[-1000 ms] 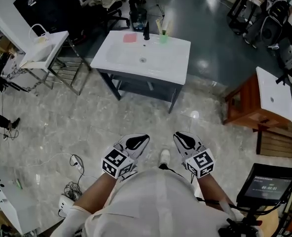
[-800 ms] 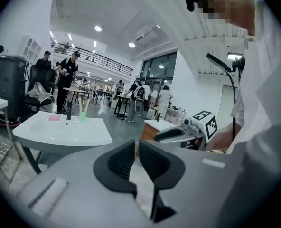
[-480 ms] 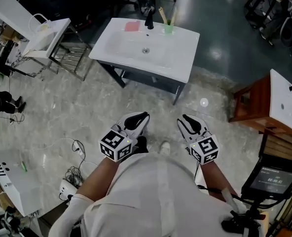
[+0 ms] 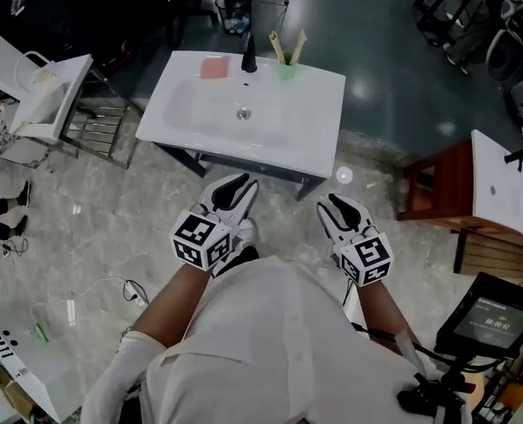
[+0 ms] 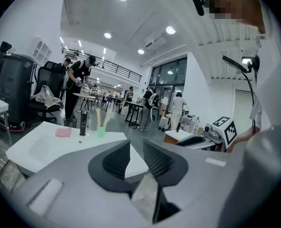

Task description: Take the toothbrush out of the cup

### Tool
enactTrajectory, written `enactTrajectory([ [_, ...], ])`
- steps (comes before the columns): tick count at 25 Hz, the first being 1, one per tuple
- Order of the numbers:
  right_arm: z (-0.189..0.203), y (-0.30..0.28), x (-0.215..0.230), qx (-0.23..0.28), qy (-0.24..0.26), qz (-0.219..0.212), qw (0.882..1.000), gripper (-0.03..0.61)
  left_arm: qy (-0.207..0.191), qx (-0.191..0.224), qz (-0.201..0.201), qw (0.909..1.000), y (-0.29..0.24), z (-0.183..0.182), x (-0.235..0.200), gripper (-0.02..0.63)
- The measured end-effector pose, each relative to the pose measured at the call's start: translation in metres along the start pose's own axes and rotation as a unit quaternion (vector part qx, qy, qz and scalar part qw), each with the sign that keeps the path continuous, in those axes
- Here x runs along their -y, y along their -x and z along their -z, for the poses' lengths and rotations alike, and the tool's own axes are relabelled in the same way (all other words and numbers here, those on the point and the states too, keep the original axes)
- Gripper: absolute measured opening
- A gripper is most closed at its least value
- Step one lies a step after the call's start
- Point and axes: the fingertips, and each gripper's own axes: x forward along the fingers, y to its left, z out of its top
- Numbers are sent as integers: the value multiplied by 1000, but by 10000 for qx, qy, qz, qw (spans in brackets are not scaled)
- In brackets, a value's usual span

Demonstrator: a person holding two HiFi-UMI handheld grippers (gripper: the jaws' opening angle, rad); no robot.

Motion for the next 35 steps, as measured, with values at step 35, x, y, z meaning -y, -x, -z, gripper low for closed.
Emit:
enactTrajectory([
  [35,-40,-80,230,-252,-356,302,9986,144,742,58,-1824,9804,-324,-93,-251,172],
])
